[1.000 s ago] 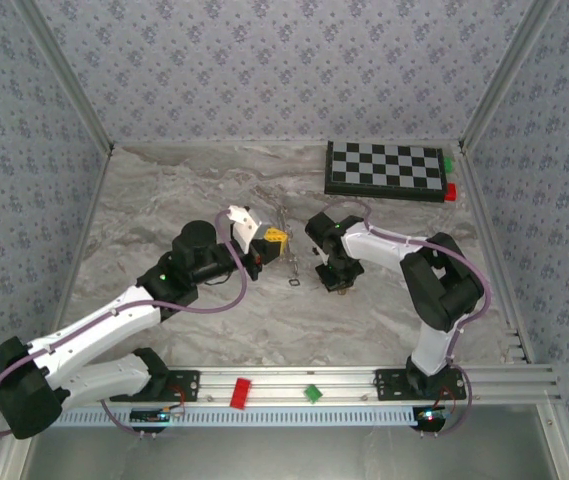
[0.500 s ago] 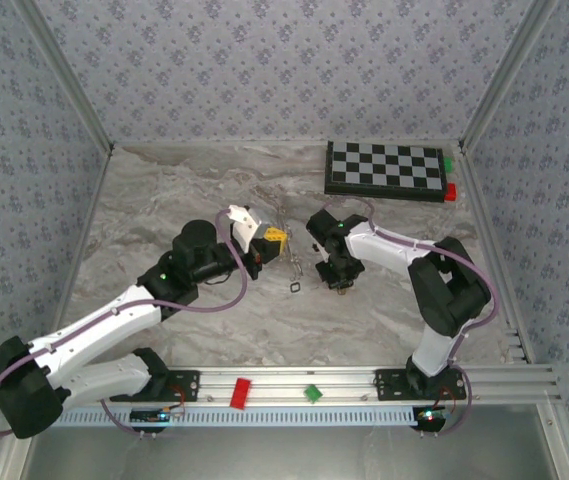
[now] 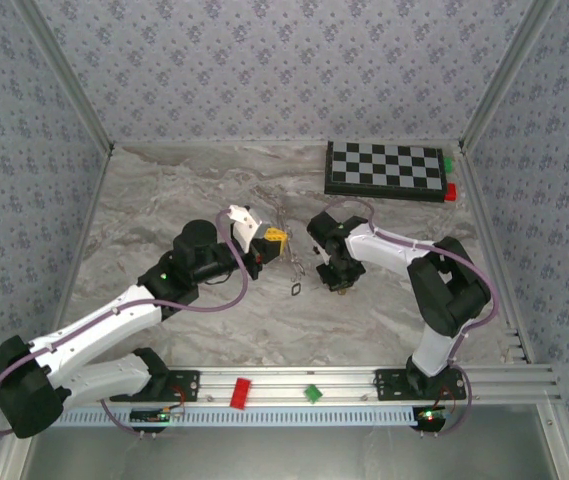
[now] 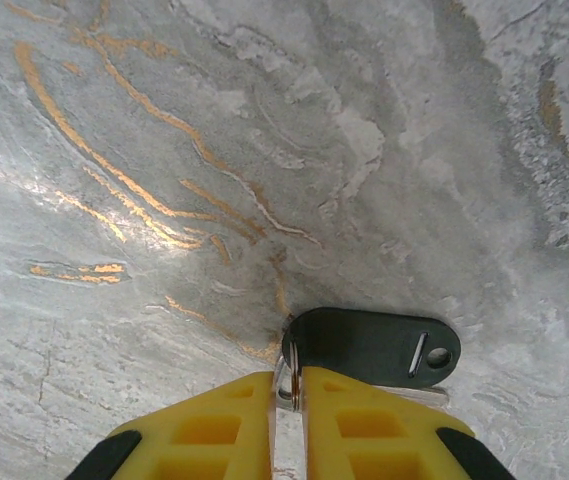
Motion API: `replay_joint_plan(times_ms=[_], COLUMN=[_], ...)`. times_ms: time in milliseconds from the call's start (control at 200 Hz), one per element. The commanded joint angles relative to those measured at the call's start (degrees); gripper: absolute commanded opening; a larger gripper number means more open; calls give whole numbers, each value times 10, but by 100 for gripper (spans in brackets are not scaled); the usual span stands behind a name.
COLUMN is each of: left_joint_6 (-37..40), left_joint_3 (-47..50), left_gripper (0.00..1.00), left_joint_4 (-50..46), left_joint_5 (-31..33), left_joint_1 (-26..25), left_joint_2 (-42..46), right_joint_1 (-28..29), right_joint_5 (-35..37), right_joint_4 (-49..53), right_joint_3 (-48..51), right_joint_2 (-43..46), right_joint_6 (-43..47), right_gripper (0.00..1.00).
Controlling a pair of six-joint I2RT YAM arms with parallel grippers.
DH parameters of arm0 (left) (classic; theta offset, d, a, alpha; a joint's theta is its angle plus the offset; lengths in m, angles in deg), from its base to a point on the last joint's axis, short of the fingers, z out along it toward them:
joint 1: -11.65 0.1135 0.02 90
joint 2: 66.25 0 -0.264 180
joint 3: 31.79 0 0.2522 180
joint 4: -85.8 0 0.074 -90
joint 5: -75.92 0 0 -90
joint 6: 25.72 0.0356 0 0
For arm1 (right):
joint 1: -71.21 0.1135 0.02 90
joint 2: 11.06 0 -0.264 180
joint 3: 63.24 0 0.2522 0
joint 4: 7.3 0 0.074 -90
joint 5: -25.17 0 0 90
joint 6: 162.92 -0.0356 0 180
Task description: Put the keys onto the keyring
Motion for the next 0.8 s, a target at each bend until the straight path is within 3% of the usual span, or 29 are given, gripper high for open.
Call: replay_joint_plan(times_ms=[0,795], left_joint_6=[-4,-5], left_joint_3=[-2,-2], left_gripper=[0,0], left_joint_4=[26,28], left_joint_5=[-3,-5], left_joint_1=[5,4], left_joint_2=[2,0], right_joint_1=[1,1], right_joint_5=[-8,0], right_joint_4=[8,14], right_joint_3=[5,6], right_joint_2=[-1,-12], right_joint_6=[-6,-2], right_gripper=[14,18])
